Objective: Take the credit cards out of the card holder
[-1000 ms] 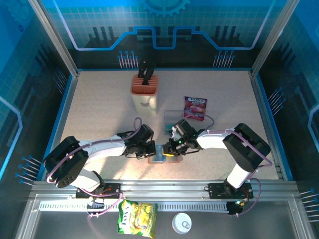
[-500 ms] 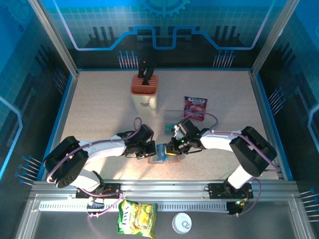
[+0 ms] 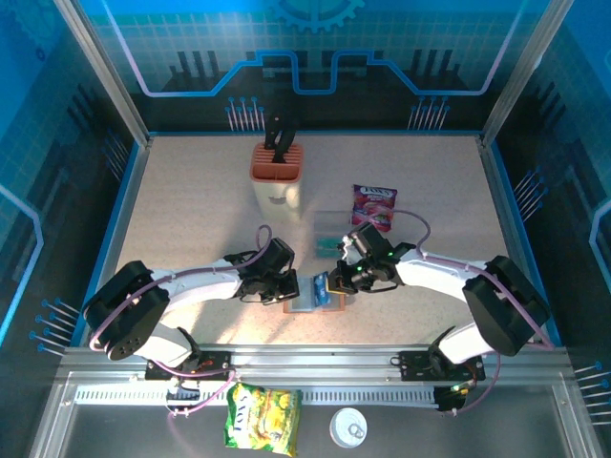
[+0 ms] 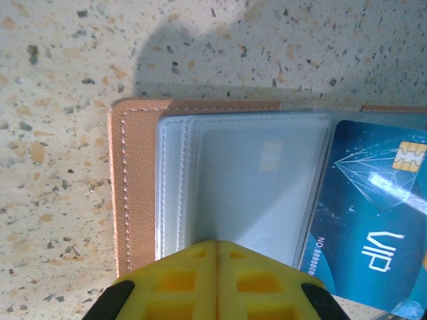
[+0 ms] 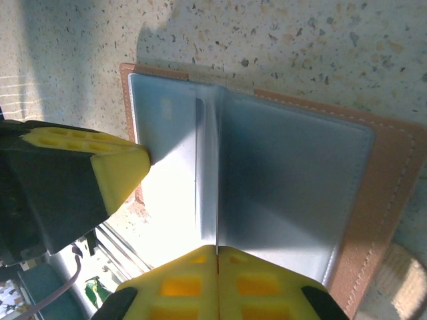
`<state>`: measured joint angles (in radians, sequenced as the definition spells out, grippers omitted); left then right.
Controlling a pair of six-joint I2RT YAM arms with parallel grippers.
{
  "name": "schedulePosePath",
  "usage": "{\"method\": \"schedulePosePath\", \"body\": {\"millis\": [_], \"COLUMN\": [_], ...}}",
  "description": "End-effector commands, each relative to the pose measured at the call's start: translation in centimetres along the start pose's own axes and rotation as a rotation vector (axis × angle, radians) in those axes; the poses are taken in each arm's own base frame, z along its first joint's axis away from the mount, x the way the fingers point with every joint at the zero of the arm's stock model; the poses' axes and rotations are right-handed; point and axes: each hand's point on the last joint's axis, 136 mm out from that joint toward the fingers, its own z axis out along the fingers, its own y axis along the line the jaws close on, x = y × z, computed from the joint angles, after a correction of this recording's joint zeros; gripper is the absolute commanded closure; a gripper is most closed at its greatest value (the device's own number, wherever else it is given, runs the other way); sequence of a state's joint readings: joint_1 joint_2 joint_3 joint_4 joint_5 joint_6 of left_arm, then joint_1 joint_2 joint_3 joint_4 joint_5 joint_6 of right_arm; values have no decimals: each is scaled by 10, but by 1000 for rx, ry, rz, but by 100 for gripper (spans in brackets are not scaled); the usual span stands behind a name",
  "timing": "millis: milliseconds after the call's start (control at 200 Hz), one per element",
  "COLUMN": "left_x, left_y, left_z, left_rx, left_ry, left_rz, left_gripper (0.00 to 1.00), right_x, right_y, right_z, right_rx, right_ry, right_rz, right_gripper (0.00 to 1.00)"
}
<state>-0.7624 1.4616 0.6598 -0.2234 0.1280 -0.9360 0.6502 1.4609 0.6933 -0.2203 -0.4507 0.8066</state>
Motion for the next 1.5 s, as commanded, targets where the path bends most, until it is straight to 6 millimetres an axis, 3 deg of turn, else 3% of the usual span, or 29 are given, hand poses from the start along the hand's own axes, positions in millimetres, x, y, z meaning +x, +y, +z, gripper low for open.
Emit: {"method": "schedulePosePath", "body": {"millis": [0,345,485,740,985,1141,1496], "left_x": [4,-6,-11,-19,-17,-16,-17], "left_y": [1,-18,-21,-16,-10,-8,-1], "left_z": [-1,-19,-29,-47,-47,-50,-55], "left_rx": [-7,53,75,97,101,104,110], "left_ry": [15,-36,-75,-146,-147,-155,-180], "left_rz": [4,14,16,10,-8,-14,-40], "left_gripper": [92,85,81,78,77,75,71], "right_x": [-5,-15,-21,-32,-50,-57,-110], "right_y": [4,6,17,6,-8,0,14], "right_z": [-14,-45,-58,-76,-88,-91,-97], "right_rx": [25,133,161,342,486,467,466], "right_ry": [-17,-15,18,123,265,334,357], "right_rz": [-43,-237,-447,-831,-1098,-1233,-1296], "right_gripper": [96,100,100,100,100,100,100]}}
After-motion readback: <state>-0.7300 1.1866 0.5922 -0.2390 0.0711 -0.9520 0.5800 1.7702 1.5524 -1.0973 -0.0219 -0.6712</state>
